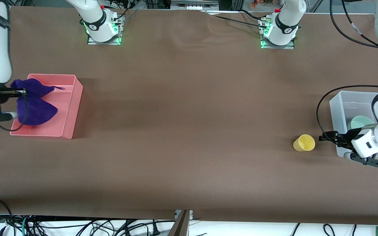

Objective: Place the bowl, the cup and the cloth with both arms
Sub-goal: 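Release the bowl in the bin while the right gripper lifts the cloth, then drop the cloth into the pink bin while the left gripper grasps the cup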

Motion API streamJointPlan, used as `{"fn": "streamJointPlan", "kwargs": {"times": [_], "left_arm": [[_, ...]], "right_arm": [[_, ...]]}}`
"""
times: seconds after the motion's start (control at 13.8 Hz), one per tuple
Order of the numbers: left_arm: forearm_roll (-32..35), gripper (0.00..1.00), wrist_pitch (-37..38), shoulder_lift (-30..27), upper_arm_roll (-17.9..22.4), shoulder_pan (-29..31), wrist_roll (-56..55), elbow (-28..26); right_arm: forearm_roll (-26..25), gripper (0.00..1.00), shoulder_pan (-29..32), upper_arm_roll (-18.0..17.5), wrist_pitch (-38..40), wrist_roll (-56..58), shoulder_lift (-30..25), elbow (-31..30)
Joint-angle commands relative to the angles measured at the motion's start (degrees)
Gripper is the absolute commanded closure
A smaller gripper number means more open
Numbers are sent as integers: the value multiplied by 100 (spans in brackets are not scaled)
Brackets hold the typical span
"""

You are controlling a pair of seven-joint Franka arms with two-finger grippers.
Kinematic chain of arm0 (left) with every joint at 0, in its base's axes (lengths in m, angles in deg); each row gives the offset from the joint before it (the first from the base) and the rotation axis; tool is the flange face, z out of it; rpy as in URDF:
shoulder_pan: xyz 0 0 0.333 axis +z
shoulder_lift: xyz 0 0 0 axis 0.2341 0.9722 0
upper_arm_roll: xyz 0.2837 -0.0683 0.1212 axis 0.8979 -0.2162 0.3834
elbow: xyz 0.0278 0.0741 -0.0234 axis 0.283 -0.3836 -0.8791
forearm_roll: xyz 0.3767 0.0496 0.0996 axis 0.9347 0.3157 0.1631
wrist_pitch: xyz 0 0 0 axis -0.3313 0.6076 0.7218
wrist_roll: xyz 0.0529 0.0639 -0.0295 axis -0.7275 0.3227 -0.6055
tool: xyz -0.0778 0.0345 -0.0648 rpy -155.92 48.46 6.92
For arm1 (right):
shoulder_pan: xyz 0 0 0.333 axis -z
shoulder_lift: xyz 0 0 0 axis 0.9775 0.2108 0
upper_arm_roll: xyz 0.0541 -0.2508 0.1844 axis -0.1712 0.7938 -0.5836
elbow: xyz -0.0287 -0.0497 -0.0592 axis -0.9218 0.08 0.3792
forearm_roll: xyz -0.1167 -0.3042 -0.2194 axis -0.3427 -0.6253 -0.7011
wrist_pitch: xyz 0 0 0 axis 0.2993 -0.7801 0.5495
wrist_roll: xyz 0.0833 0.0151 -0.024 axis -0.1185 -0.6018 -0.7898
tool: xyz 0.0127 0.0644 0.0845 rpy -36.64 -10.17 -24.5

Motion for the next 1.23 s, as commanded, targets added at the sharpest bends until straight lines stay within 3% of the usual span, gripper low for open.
{"fn": "streamJointPlan", "kwargs": {"times": [0.0, 0.15, 0.29, 0.44, 0.58, 0.65, 0.73, 0.8, 1.02, 1.16], "left_arm": [[-105, 13, -216, 203, -36, -29, -67, -71], [-96, 27, -381, 282, -27, -108, -93, -141], [-61, 33, -750, 371, -27, -143, -137, -325], [-34, 58, -866, 406, -18, -117, -137, -466], [-43, 100, -866, 494, -18, -82, -137, -457], [-43, 100, -857, 503, -27, -82, -146, -457], [-104, 100, -849, 503, -27, -82, -155, -457], [-105, 100, -814, 477, -27, -73, -190, -449], [-113, 100, -578, 311, -27, -21, -322, -387], [-122, 100, -270, 82, -1, 41, -322, -361]], "right_arm": [[-113, 100, 99, 126, -236, 156, 6, -442], [-192, 100, 169, 162, -700, 156, 6, -925], [-210, 100, 239, 223, -1297, 165, 93, -1373], [-201, 100, 257, 285, -1922, 156, 111, -1883], [-157, 100, 275, 285, -2091, 104, 120, -2070], [-140, 74, 275, 285, -2100, 69, 163, -2070], [-113, 25, 275, 276, -2118, 68, 164, -2044], [-104, 0, 275, 276, -2144, 68, 138, -2000], [53, 0, 266, 189, -1874, 51, 41, -1501], [229, 0, 266, -65, -1042, 60, 32, -642]]}}
